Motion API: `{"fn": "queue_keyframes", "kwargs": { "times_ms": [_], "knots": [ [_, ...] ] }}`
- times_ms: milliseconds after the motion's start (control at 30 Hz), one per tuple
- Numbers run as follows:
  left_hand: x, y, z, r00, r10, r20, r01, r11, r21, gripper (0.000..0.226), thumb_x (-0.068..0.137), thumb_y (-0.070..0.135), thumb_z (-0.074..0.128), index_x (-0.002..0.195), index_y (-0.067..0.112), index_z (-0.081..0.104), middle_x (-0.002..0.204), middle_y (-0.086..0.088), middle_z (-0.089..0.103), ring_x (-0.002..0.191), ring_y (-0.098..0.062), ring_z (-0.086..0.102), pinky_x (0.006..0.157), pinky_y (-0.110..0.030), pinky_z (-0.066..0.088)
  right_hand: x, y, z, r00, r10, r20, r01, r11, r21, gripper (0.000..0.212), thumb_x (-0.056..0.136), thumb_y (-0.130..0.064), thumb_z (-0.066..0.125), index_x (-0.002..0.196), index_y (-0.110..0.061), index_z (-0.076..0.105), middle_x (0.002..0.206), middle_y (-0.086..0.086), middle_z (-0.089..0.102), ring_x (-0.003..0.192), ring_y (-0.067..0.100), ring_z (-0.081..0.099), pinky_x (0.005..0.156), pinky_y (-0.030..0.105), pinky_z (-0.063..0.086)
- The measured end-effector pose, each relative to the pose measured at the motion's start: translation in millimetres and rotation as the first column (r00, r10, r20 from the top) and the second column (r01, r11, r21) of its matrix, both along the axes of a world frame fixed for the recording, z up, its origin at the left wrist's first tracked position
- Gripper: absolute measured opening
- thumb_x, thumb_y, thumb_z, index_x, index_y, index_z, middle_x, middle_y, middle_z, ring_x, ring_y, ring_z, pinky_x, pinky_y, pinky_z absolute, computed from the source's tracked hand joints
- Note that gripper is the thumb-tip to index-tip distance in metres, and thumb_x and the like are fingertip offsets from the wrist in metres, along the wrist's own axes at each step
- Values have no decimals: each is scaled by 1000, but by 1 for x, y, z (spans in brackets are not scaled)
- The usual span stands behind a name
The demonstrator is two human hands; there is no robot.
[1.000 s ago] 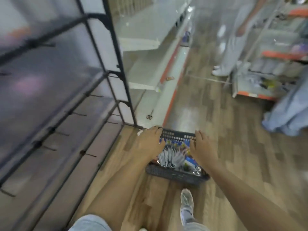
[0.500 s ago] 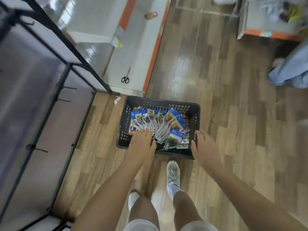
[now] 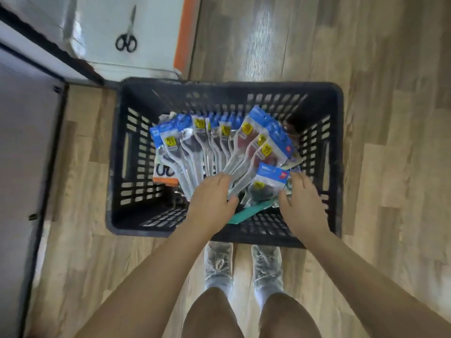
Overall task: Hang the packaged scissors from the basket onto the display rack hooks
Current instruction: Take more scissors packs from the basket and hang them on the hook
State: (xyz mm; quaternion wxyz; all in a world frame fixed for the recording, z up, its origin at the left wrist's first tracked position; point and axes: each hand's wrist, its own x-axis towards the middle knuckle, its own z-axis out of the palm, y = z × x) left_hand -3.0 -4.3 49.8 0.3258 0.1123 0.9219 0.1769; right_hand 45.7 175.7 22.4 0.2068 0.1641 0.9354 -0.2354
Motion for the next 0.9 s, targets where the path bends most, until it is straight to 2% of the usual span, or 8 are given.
{"fn": "queue_keyframes", "kwargs": {
  "times_ms": [100,233,333,400,533,700,800,900],
  "knots": [
    [-15,10,-52,1000,-7,-17,7,1000,15,40,98,26,43,134,9,43,135,-7,47,125,-23,40,97,-34,36,-18,2,-48,1000,-1,-14,1,1000,7,48,95,-23,48,136,1,38,139,18,40,129,30,37,104,37,32],
    [-44,27,-101,997,-12,-73,16,998,56,40,97,25,44,133,8,45,135,-8,48,125,-24,40,96,-31,33,-42,9,-93,995,-100,-30,99,995,-23,57,95,-36,47,139,-2,33,142,17,34,128,31,37,104,41,35],
    [-62,43,-123,996,-7,-93,18,994,111,35,96,27,47,125,8,50,123,-7,53,115,-23,48,88,-31,39,-56,16,-116,985,-174,2,174,983,-61,73,92,-47,49,145,-4,22,145,18,31,133,31,31,105,41,33],
    [-70,53,-133,995,15,-95,-2,991,135,33,96,28,48,123,10,51,121,-6,54,112,-22,49,88,-33,41,-62,20,-127,982,-188,23,189,981,-52,80,89,-53,51,145,-6,21,143,18,33,132,32,31,103,41,34],
    [-75,67,-146,991,66,-120,-48,988,144,36,96,28,49,125,8,49,127,-9,49,121,-26,43,95,-34,38,-65,20,-138,982,-187,14,187,982,-19,90,82,-62,55,144,-6,23,140,17,37,131,31,31,99,40,35],
    [-75,81,-148,978,206,-45,-200,974,103,39,97,31,48,127,6,47,136,-12,39,130,-29,30,104,-35,29,-65,14,-139,954,-297,31,298,952,-74,99,76,-57,66,146,-6,18,145,15,29,135,29,23,107,38,27],
    [-83,87,-151,949,316,20,-316,939,135,38,94,30,53,123,5,49,134,-14,42,126,-30,37,102,-40,36,-70,15,-141,927,-372,50,375,924,-77,105,69,-56,72,145,-7,19,144,15,28,134,31,24,107,41,28],
    [-90,88,-154,904,415,102,-427,881,203,36,92,29,58,116,3,54,123,-15,53,115,-29,49,96,-45,42,-71,18,-145,902,-409,142,420,905,-63,114,66,-61,72,147,-7,13,151,13,17,138,32,17,110,46,23]
  ]
}}
